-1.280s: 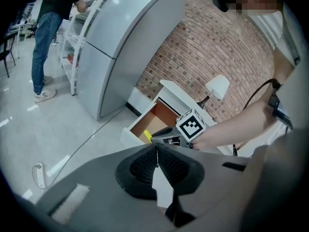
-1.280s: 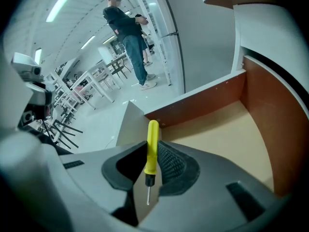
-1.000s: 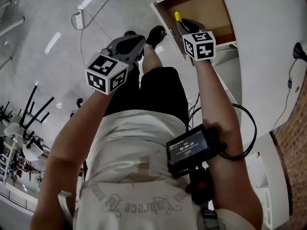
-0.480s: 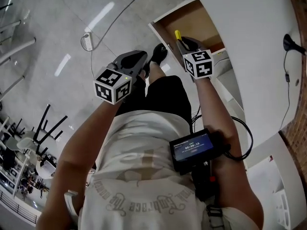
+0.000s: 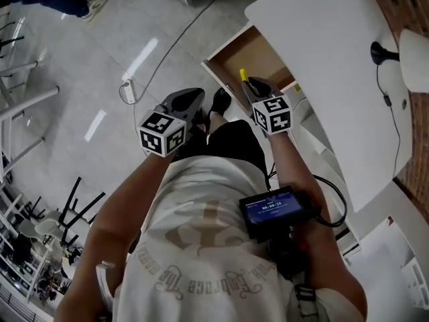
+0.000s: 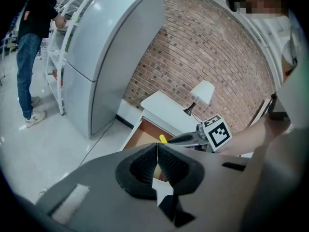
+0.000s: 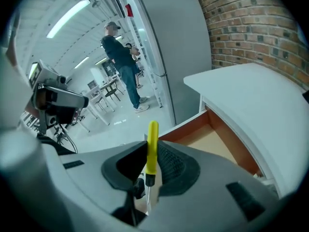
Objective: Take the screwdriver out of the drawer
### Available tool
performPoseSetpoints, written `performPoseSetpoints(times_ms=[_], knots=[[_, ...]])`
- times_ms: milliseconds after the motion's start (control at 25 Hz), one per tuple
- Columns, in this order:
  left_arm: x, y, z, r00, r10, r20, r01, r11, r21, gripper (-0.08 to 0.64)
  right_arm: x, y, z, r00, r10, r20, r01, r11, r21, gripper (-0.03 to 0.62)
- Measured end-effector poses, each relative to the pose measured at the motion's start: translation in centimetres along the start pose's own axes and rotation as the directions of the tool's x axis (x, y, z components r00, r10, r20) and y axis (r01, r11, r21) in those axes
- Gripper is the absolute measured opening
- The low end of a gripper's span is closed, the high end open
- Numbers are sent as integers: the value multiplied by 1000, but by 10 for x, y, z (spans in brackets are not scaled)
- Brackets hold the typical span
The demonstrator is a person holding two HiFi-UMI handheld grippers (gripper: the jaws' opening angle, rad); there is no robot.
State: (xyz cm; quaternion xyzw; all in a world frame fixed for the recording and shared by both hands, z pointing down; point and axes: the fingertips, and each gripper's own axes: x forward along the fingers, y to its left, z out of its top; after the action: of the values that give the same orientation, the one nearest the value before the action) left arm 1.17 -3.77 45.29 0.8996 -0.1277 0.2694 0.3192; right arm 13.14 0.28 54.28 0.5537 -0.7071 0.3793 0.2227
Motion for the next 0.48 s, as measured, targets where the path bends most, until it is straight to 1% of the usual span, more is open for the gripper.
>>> performPoseSetpoints(times_ms=[160,480], knots=[[0,-5,13,1000,-13,14,13,1000,20,6,-19,4,14,999,-12,33,12,1000,-9,54],[-8,-14,28,1000,-24,13,23,998,63,6,-57,11,40,993,-31,111,32,999,-11,52]])
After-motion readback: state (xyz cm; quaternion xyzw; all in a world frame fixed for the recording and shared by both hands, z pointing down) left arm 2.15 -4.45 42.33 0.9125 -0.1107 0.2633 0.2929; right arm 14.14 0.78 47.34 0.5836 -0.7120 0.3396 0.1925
